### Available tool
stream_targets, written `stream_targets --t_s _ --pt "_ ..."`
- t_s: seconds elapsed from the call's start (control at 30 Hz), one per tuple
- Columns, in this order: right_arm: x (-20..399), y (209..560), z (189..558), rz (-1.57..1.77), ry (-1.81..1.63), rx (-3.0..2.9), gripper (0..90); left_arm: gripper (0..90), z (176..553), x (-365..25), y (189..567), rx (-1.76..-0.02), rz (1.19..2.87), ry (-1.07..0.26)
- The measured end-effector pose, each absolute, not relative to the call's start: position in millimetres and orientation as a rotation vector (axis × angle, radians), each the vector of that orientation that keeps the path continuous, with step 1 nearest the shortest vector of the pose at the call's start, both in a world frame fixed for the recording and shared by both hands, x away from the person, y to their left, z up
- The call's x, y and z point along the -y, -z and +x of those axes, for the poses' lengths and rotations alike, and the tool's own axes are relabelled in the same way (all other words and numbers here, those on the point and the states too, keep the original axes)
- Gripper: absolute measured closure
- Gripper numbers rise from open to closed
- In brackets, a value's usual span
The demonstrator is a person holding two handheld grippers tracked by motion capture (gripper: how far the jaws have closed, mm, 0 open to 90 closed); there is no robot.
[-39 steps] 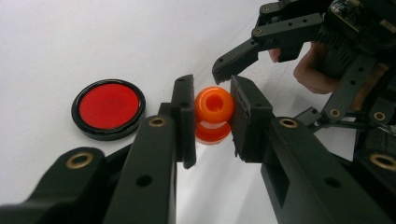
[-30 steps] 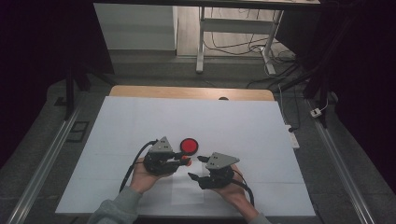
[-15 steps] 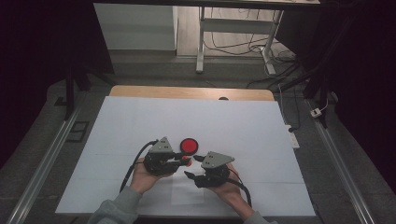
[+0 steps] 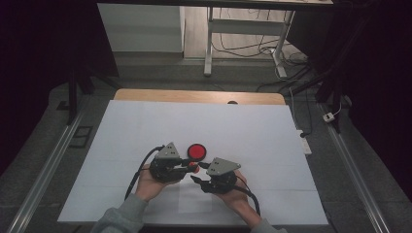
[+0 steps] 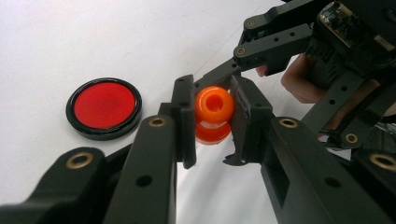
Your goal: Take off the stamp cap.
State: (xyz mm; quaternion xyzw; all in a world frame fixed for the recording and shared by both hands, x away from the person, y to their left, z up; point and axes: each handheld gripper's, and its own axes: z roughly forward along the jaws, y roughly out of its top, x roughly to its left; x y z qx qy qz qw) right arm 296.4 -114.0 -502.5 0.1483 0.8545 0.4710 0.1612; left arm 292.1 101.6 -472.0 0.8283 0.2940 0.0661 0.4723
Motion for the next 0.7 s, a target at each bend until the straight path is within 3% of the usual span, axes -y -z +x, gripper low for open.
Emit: stream_targets --t_s 0.33,0.7 --pt "111.5 502.7 295.7 0.403 -1.328 -2.432 57.1 72.1 292.0 -102.0 472.1 -0.722 2.026 -0.162" --pt "109.9 503.0 295.5 0.394 -1.325 -2.42 59.6 72.1 292.2 -101.9 472.4 -0.723 2.03 -0.162"
